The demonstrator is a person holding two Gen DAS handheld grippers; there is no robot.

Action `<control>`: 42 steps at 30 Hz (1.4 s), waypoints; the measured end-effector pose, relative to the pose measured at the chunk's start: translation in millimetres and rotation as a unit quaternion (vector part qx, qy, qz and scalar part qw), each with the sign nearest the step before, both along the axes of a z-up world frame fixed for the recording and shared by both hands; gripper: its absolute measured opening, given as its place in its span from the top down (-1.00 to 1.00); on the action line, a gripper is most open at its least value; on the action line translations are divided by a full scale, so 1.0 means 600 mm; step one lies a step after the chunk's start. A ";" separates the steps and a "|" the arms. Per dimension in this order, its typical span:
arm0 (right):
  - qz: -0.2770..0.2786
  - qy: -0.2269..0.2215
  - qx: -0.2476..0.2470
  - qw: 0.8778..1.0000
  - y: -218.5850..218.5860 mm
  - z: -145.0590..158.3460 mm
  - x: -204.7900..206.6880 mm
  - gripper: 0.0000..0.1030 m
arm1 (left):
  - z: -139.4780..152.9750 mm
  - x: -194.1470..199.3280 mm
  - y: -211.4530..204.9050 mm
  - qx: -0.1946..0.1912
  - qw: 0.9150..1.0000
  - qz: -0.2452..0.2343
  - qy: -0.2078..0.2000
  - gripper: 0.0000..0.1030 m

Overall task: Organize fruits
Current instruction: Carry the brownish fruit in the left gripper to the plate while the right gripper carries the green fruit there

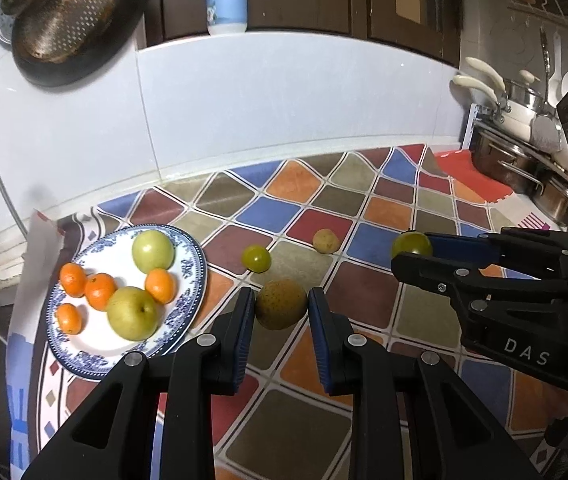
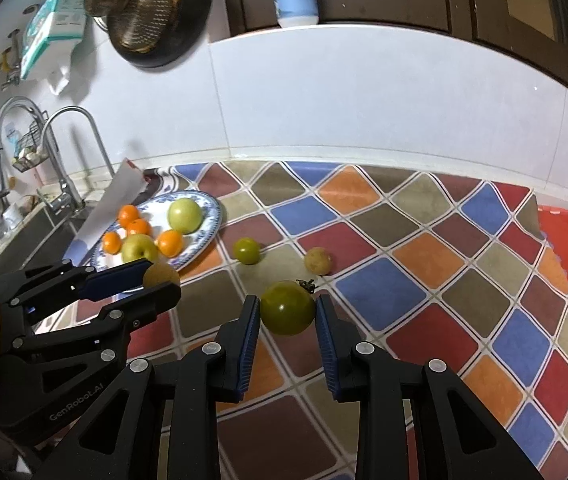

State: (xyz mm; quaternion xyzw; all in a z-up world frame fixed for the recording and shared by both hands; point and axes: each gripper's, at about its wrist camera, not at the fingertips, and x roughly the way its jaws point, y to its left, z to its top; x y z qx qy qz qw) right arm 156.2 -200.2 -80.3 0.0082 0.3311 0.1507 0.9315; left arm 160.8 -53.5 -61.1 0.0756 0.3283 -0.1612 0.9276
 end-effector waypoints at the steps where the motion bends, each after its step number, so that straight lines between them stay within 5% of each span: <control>1: 0.002 -0.002 0.000 1.000 0.003 0.004 -0.006 0.43 | 0.004 -0.005 0.003 -0.002 1.000 0.000 -0.002 0.46; 22: 0.026 -0.045 0.007 0.999 0.094 0.058 -0.076 0.43 | 0.060 -0.080 0.102 -0.010 0.998 0.025 -0.051 0.46; 42: 0.038 -0.062 0.015 0.997 0.219 0.075 -0.078 0.43 | 0.079 -0.080 0.225 -0.002 0.997 0.034 -0.071 0.46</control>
